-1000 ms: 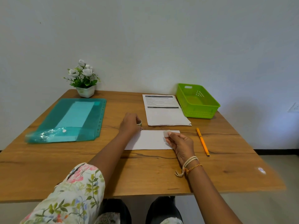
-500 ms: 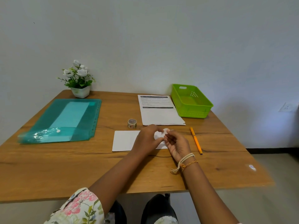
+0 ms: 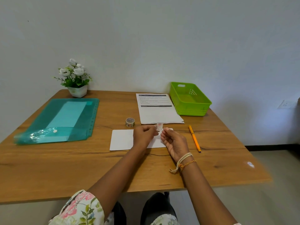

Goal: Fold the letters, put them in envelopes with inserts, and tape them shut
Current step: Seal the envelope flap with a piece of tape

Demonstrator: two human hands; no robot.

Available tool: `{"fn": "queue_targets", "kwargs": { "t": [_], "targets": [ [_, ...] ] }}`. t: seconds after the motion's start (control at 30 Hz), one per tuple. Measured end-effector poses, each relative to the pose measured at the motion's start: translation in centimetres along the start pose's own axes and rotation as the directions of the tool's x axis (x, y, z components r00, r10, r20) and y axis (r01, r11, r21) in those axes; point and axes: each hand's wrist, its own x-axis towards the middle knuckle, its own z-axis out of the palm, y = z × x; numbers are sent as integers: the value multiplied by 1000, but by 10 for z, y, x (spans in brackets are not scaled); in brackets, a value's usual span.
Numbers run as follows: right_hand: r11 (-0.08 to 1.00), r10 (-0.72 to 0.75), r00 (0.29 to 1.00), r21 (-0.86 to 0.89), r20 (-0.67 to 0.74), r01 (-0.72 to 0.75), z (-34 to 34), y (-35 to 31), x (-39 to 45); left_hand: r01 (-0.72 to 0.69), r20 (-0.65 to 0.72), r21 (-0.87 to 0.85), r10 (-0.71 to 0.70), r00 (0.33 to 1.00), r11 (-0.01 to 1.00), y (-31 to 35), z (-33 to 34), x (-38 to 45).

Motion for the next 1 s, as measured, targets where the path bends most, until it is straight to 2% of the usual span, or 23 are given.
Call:
{"fn": "queue_targets", "kwargs": {
  "t": [0.07, 0.3, 0.67, 0.8, 1.0],
  "targets": [
    [999, -10, 1000, -46, 11, 10, 1, 1, -1, 68, 20, -41, -67, 998, 997, 1, 0, 0],
    [988, -57, 998, -141, -5, 55, 6, 5, -1, 77, 23, -30, -77, 997, 997, -2, -2, 1],
    [980, -72, 994, -190, -76, 57, 9, 4, -4, -4, 15, 59, 3, 1000, 998, -5, 0, -1],
    [977, -42, 991, -213, -125, 15, 11, 2, -1, -37, 27, 112, 35, 999, 993, -9, 0, 1],
    [883, -43, 970, -463, -241, -76, 3, -15, 17, -117, 22, 295, 116, 993, 948, -13, 7, 2]
  ]
}}
